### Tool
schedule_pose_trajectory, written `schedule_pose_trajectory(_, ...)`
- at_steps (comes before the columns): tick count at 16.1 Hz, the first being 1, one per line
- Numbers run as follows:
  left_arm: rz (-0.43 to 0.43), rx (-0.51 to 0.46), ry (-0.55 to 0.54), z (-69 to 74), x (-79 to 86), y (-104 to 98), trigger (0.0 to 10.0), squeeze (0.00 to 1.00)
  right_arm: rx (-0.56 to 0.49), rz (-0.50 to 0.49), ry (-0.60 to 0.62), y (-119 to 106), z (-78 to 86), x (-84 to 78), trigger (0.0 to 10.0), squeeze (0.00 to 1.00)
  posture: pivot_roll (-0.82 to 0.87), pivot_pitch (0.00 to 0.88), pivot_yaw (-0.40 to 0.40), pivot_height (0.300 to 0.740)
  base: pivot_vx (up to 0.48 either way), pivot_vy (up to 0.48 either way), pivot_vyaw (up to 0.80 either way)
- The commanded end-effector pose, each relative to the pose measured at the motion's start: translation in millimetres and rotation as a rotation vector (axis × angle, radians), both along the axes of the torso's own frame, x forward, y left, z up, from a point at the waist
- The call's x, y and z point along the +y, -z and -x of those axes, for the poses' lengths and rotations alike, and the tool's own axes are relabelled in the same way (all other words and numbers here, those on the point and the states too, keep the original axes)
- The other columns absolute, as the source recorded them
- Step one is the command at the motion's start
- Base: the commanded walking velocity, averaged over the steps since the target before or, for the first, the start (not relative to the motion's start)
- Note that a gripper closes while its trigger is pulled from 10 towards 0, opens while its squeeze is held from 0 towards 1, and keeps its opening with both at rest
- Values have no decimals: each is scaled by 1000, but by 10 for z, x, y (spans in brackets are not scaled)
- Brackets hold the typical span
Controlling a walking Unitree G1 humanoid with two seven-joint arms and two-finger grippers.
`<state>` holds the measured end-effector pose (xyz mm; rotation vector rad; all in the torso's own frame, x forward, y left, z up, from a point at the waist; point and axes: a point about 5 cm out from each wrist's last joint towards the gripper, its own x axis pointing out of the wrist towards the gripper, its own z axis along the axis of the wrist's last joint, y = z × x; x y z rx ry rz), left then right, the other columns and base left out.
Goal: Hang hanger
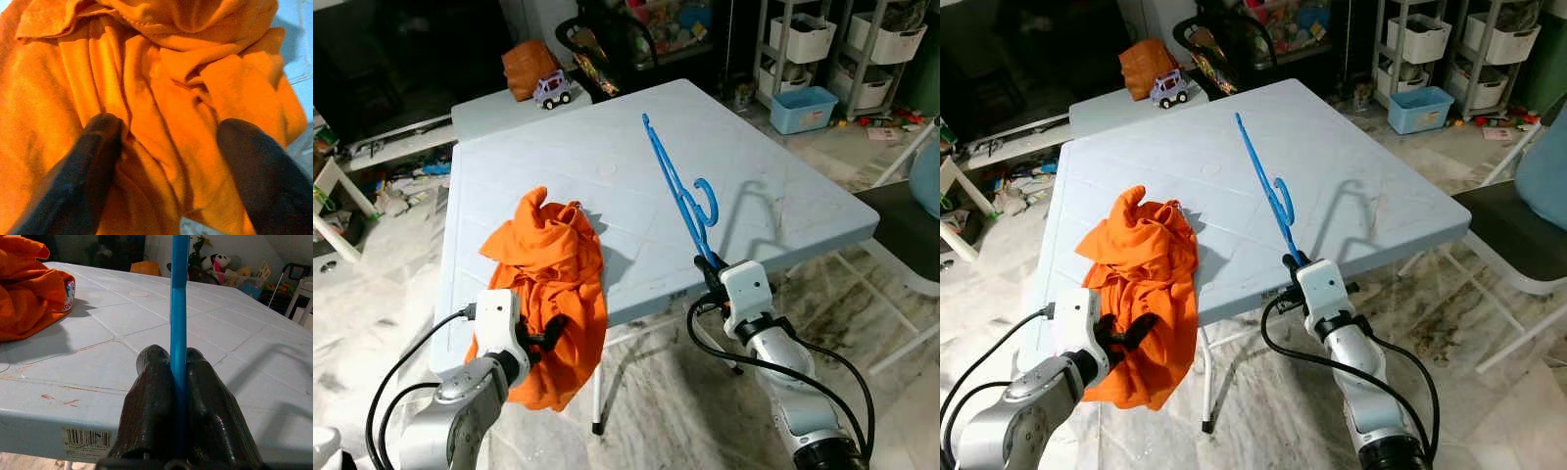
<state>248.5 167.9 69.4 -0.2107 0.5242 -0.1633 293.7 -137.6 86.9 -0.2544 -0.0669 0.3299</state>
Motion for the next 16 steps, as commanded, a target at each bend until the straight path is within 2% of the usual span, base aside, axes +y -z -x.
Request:
schedule_pose_trajectory(1,-39,113,-23,76,86,200,0,0,45,-1,-8,80,7,50,10000,0,-98,0,162,740,0,0,0)
schedule_pose_trajectory(4,-40,123,-26,3,78,230,0,0,45,0,-5,87,11,36,10000,0,-107,0,168,740,0,0,0)
schedule_pose_trajectory(12,-40,158,-24,3,68,367,0,0,51,0,0,108,30,31,10000,0,-113,0,172,740,0,0,0)
schedule_pose_trajectory(14,-41,128,-51,-26,81,358,0,0,52,-2,1,112,36,30,10000,0,-117,0,176,740,0,0,0)
schedule_pose_trajectory(16,-41,70,-66,-118,79,296,0,0,55,-2,-1,119,42,31,10000,0,-118,0,175,740,0,0,0)
